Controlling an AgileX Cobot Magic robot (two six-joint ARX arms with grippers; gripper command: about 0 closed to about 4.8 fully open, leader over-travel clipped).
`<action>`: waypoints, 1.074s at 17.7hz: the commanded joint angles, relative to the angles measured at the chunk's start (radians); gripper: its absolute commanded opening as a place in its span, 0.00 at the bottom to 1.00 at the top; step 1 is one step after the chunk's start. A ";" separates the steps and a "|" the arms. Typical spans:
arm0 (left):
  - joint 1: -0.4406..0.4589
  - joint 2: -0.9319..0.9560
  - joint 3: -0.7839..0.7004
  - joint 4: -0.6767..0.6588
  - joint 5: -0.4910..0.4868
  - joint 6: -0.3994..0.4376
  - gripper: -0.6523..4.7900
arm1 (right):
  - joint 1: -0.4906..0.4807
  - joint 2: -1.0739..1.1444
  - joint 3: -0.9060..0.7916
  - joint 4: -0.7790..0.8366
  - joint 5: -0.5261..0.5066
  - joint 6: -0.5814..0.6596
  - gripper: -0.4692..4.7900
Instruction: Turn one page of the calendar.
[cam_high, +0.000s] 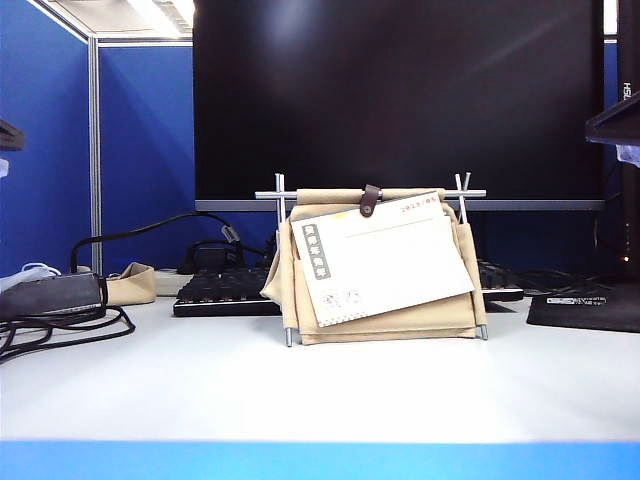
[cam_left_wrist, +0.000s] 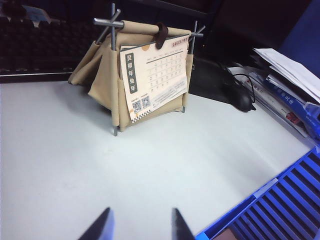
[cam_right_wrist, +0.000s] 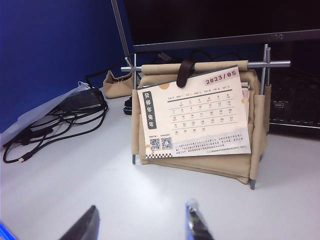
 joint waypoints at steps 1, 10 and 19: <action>0.001 0.001 0.005 0.001 -0.003 0.000 0.41 | 0.000 -0.001 -0.002 0.034 0.000 0.002 0.51; 0.000 0.099 0.201 -0.141 0.012 0.031 0.48 | -0.002 0.003 0.045 0.043 0.009 0.142 0.52; -0.001 0.370 0.263 -0.038 0.080 0.053 0.76 | -0.253 0.668 0.429 0.062 -0.307 0.143 0.53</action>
